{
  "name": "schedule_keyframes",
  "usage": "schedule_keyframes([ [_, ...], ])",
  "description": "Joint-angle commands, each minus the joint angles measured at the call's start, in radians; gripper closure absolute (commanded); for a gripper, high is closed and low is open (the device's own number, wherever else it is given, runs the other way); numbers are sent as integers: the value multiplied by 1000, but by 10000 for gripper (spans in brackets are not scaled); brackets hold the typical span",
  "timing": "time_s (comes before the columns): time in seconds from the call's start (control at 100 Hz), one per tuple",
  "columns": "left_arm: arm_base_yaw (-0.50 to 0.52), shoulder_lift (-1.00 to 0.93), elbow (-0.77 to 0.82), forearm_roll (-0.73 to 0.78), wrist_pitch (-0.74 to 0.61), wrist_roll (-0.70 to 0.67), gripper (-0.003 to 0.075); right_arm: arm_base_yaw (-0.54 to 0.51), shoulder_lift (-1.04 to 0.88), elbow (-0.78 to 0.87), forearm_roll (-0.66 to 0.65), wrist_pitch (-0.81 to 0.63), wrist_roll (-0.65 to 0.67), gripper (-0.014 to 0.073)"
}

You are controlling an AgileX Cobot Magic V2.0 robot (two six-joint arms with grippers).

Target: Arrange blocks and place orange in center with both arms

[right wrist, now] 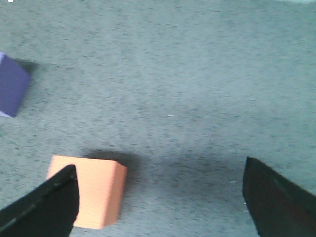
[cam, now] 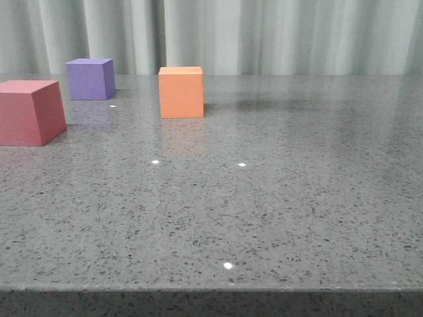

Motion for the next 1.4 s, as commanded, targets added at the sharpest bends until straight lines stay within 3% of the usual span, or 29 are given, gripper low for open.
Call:
schedule_keyframes([
  [0.0,3,-31,44,-3,-78,-6,739,-27,-86,3,-10,-26,-52,-62],
  [0.13,3,-31,44,-3,-78,-6,739,-57,-173,133,-11,-89,-65,-62],
  [0.31,3,-31,44,-3,-78,-6,739,-132,-351,445,-11,-233,-65,-62],
  [0.57,3,-31,44,-3,-78,-6,739,-317,-687,926,-11,-424,-65,-62],
  [0.8,3,-31,44,-3,-78,-6,739,-455,-983,1237,-11,-537,-65,-62],
  [1.05,3,-31,44,-3,-78,-6,739,-469,-1263,1495,-23,-632,-65,-62],
  [1.39,3,-31,44,-3,-78,-6,739,-469,-1504,1686,-29,-654,-65,-62],
])
